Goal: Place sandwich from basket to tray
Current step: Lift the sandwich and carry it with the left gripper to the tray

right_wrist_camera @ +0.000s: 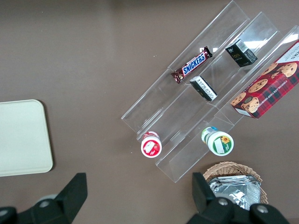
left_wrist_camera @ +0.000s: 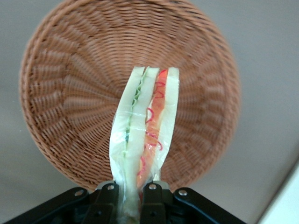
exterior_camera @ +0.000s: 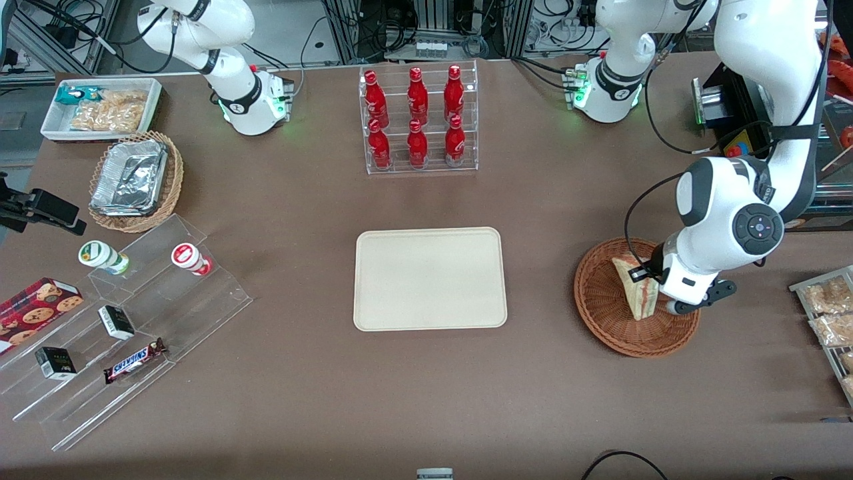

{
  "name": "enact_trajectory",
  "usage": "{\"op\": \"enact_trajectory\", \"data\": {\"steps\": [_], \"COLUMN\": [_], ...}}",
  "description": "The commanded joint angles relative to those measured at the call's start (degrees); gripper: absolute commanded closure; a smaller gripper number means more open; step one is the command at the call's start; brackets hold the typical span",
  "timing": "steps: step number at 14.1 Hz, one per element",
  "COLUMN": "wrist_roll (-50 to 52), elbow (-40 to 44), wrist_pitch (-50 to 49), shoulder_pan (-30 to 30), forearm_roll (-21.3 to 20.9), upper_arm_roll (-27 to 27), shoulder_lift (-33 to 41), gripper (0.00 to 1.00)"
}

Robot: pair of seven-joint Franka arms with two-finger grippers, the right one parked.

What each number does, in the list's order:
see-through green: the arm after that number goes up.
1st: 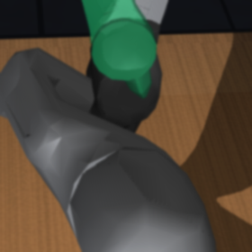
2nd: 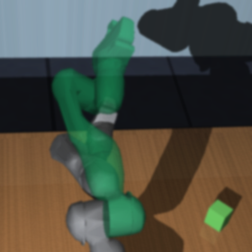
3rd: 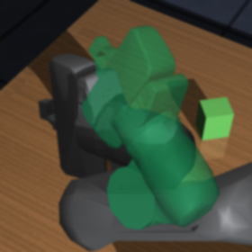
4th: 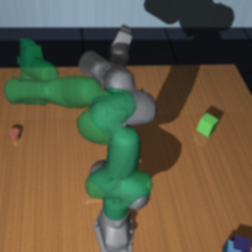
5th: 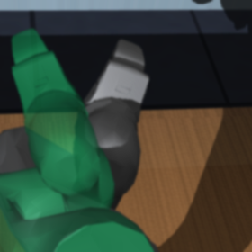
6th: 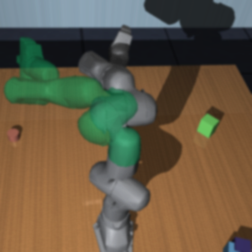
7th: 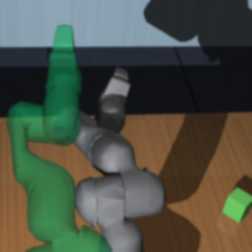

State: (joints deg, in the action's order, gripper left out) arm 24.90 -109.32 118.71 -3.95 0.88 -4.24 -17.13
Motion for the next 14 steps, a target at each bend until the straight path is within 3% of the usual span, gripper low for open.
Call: {"op": "enact_trajectory", "data": {"steps": [1, 4, 7, 14], "wrist_roll": [-0.91, 3.46, 11.89, 28.17], "elbow": [2.87, 4.63, 12.09, 28.35], "wrist_pitch": [-2.52, -2.52, -2.52, -2.17], "shoulder_pan": [-5.17, -13.34, -21.86, -34.18], "forearm_roll": [0.08, -0.09, -0.18, -0.27], "upper_arm_roll": [-1.12, -1.13, -1.04, -0.95], "shoulder_lift": [-1.41, -3.33, -10.70, -23.19], "gripper": [0.90, 0.90, 0.91, 0.92]}}
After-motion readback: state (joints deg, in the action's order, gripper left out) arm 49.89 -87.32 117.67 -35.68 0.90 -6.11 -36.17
